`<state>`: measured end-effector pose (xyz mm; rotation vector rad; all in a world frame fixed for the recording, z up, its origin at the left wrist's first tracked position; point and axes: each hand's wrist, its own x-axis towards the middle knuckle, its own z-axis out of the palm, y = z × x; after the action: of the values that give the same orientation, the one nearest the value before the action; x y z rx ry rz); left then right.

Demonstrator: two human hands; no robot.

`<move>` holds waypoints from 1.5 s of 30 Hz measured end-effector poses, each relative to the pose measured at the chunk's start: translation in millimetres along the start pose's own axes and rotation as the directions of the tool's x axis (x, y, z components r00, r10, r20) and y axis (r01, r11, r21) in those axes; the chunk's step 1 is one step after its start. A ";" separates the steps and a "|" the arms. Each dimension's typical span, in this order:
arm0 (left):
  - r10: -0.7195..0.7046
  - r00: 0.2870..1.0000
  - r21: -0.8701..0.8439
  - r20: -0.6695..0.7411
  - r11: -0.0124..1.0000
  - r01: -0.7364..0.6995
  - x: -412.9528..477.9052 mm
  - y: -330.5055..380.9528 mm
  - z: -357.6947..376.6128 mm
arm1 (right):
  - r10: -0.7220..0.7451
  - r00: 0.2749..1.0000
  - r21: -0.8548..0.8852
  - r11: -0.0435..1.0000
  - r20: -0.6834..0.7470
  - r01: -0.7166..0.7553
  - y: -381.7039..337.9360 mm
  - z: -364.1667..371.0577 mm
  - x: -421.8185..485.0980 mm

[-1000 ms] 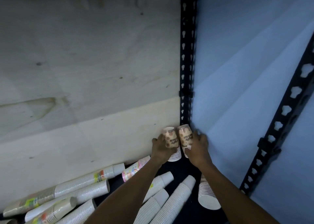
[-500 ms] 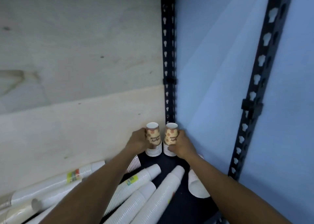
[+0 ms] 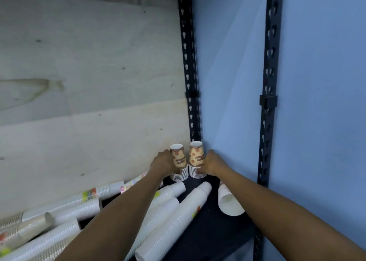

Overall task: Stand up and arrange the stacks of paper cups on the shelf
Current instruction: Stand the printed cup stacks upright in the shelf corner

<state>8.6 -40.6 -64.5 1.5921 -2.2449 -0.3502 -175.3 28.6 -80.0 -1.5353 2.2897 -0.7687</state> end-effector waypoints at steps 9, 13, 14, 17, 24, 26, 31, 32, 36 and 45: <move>0.057 0.996 0.003 -0.061 0.998 -0.057 -39.7 -16.6 -41.8 | -0.104 0.992 -0.102 0.990 -0.071 0.097 -16.6 -48.4 -45.1; 0.092 0.995 0.090 0.026 0.991 -0.094 -60.0 -32.6 -57.6 | -0.129 0.990 -0.166 0.979 -0.051 0.119 -23.6 -60.2 -64.3; 0.093 0.995 0.113 0.038 0.989 -0.097 -63.9 -35.9 -60.7 | -0.125 0.991 -0.192 0.974 -0.037 0.116 -23.9 -61.5 -68.1; 0.091 0.994 0.173 0.062 0.980 -0.101 -78.0 -49.9 -70.7 | -0.101 0.995 -0.249 0.963 0.000 0.098 -23.8 -60.6 -87.4; 0.078 0.992 0.235 0.102 0.967 -0.100 -101.6 -71.4 -75.4 | -0.004 0.999 -0.327 0.945 0.036 0.016 -10.8 -44.7 -126.0; 0.078 0.992 0.231 0.097 0.968 -0.098 -105.7 -76.9 -72.0 | 0.036 0.999 -0.328 0.944 0.025 -0.026 -7.6 -39.1 -134.5; 0.096 0.990 0.260 0.108 0.958 -0.121 -107.0 -91.1 -60.1 | 0.098 0.995 -0.243 0.966 0.029 -0.088 -5.7 -40.5 -146.3; 0.095 0.989 0.268 0.111 0.956 -0.122 -106.4 -93.4 -58.4 | 0.114 0.993 -0.238 0.966 0.041 -0.101 -6.8 -41.7 -148.4; 0.065 0.988 0.315 0.140 0.943 -0.107 -96.7 -107.2 -58.5 | 0.195 0.972 -0.188 0.968 0.134 -0.169 -9.8 -42.1 -149.3; 0.086 0.990 0.265 0.110 0.958 -0.112 -86.3 -129.9 -54.1 | 0.189 0.971 -0.113 0.978 0.143 -0.174 -0.1 -35.6 -137.0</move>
<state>168.3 -1.9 -81.0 1.6138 -2.5270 -0.0974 -138.8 163.8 -59.3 -1.3484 2.3432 -0.4775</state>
